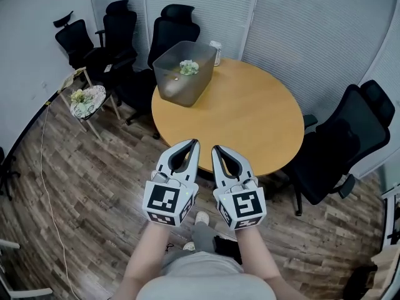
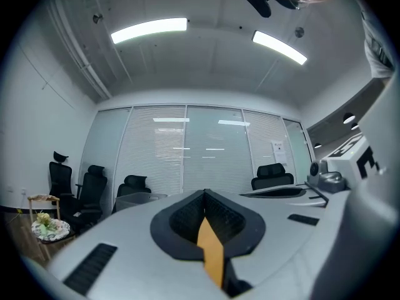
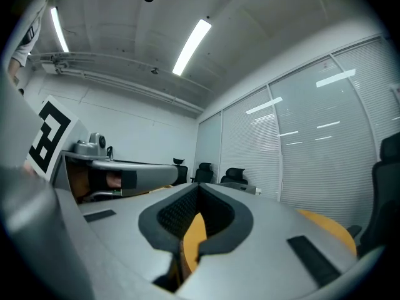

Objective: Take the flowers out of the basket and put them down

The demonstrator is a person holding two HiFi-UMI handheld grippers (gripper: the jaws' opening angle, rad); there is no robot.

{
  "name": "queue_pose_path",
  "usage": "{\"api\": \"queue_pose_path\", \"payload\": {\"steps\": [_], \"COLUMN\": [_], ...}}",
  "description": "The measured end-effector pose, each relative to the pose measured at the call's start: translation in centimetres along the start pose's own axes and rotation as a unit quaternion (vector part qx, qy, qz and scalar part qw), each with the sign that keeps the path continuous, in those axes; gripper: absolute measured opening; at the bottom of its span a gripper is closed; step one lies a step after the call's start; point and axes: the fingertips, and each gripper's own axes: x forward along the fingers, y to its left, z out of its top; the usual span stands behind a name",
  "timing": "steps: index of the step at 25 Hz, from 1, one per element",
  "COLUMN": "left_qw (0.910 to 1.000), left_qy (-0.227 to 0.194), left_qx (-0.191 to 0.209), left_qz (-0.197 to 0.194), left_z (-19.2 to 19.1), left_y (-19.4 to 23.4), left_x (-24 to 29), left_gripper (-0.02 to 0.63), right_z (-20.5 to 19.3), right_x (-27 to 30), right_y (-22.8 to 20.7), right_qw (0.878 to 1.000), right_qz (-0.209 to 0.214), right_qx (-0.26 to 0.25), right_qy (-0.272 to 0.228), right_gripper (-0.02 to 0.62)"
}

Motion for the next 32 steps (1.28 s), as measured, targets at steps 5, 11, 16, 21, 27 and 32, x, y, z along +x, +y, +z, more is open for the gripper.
{"api": "queue_pose_path", "payload": {"steps": [5,11,16,21,27,32], "left_qw": [1.0000,0.9999,0.9998,0.9995,0.9987,0.9985], "left_qy": [0.004,0.013,0.014,0.027,0.042,0.040], "left_qx": [0.000,0.011,0.012,-0.006,-0.010,-0.021], "left_qz": [0.008,0.000,0.001,-0.014,-0.026,-0.031], "left_z": [-0.7,-1.6,-1.9,-2.5,-3.1,-2.8], "left_y": [2.3,4.8,7.3,9.4,13.0,15.7], "left_x": [1.4,3.7,6.2,10.0,13.8,17.4], "left_gripper": [0.005,0.005,0.005,0.005,0.005,0.005], "right_z": [-0.6,-1.9,-2.3,-2.5,-2.6,-2.2], "right_x": [2.6,6.1,9.5,13.5,18.5,21.9], "right_y": [0.0,-0.9,-1.8,-4.7,-6.5,-8.8], "right_qw": [1.000,1.000,1.000,0.999,0.998,0.998], "right_qz": [0.006,-0.002,-0.002,-0.013,-0.018,-0.030], "right_qx": [-0.003,0.020,0.020,0.034,0.053,0.052], "right_qy": [0.001,0.005,0.003,0.002,-0.006,-0.016], "right_gripper": [0.025,0.025,0.025,0.025,0.025,0.025]}}
